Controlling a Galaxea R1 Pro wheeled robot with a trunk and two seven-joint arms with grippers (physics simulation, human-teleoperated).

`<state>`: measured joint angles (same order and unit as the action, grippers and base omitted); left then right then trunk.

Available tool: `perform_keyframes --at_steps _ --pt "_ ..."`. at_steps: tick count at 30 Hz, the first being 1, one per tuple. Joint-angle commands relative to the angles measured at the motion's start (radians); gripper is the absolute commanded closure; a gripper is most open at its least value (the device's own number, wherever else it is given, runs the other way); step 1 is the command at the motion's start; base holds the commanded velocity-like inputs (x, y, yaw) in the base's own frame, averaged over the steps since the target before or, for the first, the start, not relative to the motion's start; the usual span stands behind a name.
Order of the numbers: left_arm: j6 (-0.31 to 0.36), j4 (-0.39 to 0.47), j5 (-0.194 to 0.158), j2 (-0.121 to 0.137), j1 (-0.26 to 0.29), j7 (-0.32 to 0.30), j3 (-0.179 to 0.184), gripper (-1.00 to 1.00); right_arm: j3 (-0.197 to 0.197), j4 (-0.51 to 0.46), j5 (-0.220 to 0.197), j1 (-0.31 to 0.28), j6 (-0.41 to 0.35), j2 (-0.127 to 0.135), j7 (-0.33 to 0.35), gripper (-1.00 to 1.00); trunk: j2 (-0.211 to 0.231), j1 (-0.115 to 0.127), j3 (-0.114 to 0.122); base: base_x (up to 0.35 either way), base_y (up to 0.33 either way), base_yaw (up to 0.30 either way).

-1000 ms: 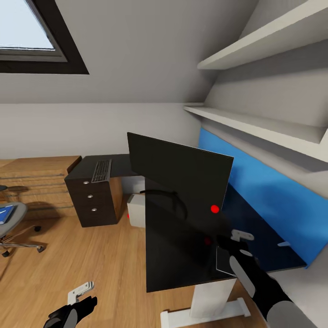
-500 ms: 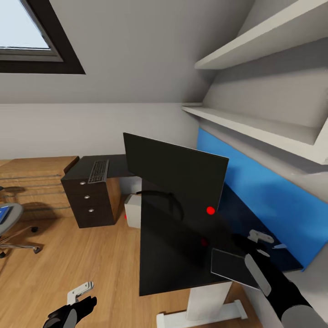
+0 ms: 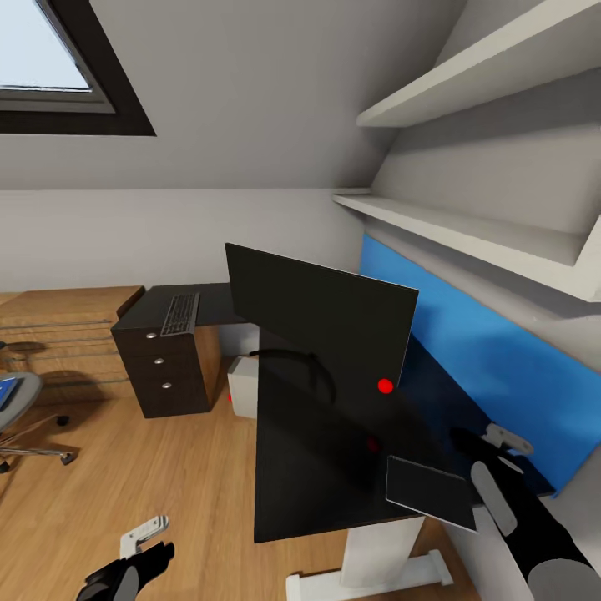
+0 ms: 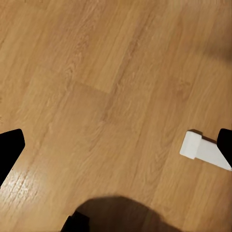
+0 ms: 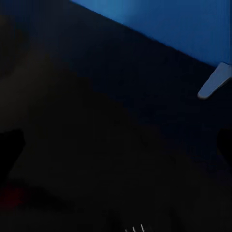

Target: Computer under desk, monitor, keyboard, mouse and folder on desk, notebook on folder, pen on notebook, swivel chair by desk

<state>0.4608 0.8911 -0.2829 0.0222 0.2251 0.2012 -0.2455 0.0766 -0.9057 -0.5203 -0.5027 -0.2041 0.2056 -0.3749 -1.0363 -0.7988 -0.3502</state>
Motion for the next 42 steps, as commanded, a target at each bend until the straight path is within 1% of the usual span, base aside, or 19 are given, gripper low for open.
perform_keyframes --at_steps 1,3,6,7,9,11,14,15,20,21,22,26,32,35,36,38,39,41,42 --pt "-0.015 0.002 -0.011 0.001 0.000 0.007 0.001 -1.00 0.003 -0.002 -0.013 0.000 -0.005 -0.001 -0.004 -1.00 -0.001 0.000 -0.001 0.000 0.000 0.000" --pt "-0.032 0.002 -0.011 0.002 0.000 0.007 0.001 -1.00 0.005 -0.002 -0.044 0.000 -0.007 0.000 -0.004 -1.00 -0.001 0.000 -0.001 0.000 0.000 0.000" --pt "-0.038 0.002 -0.012 0.002 0.000 0.007 0.001 -1.00 0.006 -0.002 -0.077 0.000 -0.009 0.001 -0.004 -1.00 -0.001 0.000 -0.001 -0.040 0.000 0.000" --pt "-0.041 0.002 -0.012 0.002 0.000 0.007 0.002 -1.00 0.006 -0.002 -0.099 0.000 -0.010 0.001 -0.004 -1.00 -0.001 0.000 -0.001 -0.165 0.000 0.000" --pt "-0.043 0.002 -0.012 0.002 0.000 0.007 0.002 -1.00 0.006 -0.002 -0.127 0.000 -0.010 0.001 -0.004 -1.00 -0.001 0.000 -0.001 -0.223 0.000 0.000" --pt "-0.045 0.002 -0.012 0.002 0.000 0.007 0.002 -1.00 0.006 -0.002 -0.149 0.000 -0.010 0.000 -0.003 -1.00 -0.001 0.000 -0.001 -0.277 0.000 0.000" --pt "-0.045 0.002 -0.012 0.002 0.001 0.007 0.002 -1.00 0.006 0.000 -0.167 0.000 -0.011 -0.001 -0.003 -1.00 -0.001 0.000 -0.001 -0.305 0.000 0.000" --pt "-0.046 0.002 -0.012 0.002 0.001 0.007 0.003 -1.00 0.006 0.000 -0.183 0.000 -0.011 -0.002 -0.003 -1.00 -0.001 0.000 -0.001 -0.320 0.000 0.000" --pt "-0.046 0.002 -0.012 0.002 0.000 0.007 0.003 -1.00 0.006 0.001 -0.233 0.001 -0.011 -0.002 -0.002 -1.00 -0.001 0.000 -0.001 -0.326 0.000 0.000" --pt "-0.046 0.002 -0.012 0.002 0.000 0.007 0.003 -1.00 0.006 0.002 -0.261 0.001 -0.011 -0.002 -0.001 -1.00 -0.001 0.000 -0.001 -0.332 0.000 0.000" --pt "-0.046 0.002 -0.012 0.002 0.000 0.007 0.003 -1.00 0.006 0.003 -0.275 0.002 -0.011 -0.001 -0.001 -1.00 -0.001 0.000 -0.001 -0.333 -0.015 0.000" --pt "-0.047 0.002 -0.012 0.002 0.000 0.007 0.003 -1.00 0.006 0.004 -0.293 0.002 -0.011 -0.001 -0.001 -1.00 -0.001 0.000 -0.001 -0.322 -0.085 0.000" --pt "-0.047 0.002 -0.012 0.002 0.000 0.006 0.003 -1.00 0.006 0.009 -0.300 0.003 -0.012 0.000 0.000 -1.00 -0.001 0.000 -0.001 -0.293 -0.182 0.000" --pt "-0.047 0.002 -0.012 0.002 0.000 0.006 0.003 -1.00 0.007 0.020 -0.304 0.003 -0.013 0.000 0.017 -1.00 -0.001 0.000 -0.001 -0.255 -0.196 0.000" --pt "-0.046 0.002 -0.012 0.002 0.000 0.006 0.003 -1.00 0.008 0.036 -0.327 0.003 -0.026 0.002 0.076 -1.00 -0.001 0.000 -0.001 -0.118 -0.085 0.000" --pt "-0.047 0.002 -0.012 0.001 0.000 0.006 0.003 -1.00 0.008 0.045 -0.348 0.003 -0.039 0.004 0.126 -1.00 -0.001 0.000 -0.001 -0.085 -0.061 0.000" --pt "-0.047 0.002 -0.012 0.001 0.000 0.006 0.003 -1.00 0.010 0.059 -0.369 0.004 -0.052 0.010 0.185 -1.00 -0.001 0.000 -0.001 -0.048 -0.035 0.000" --pt "-0.047 0.002 -0.012 0.001 0.000 0.006 0.003 -1.00 0.013 0.079 -0.386 0.004 -0.063 0.021 0.245 -1.00 -0.001 0.000 -0.001 -0.035 -0.025 0.000" --pt "-0.047 0.002 -0.012 0.001 0.000 0.006 0.003 -1.00 0.016 0.104 -0.398 0.004 -0.070 0.035 0.302 -1.00 -0.001 0.000 -0.001 -0.020 -0.014 0.000"
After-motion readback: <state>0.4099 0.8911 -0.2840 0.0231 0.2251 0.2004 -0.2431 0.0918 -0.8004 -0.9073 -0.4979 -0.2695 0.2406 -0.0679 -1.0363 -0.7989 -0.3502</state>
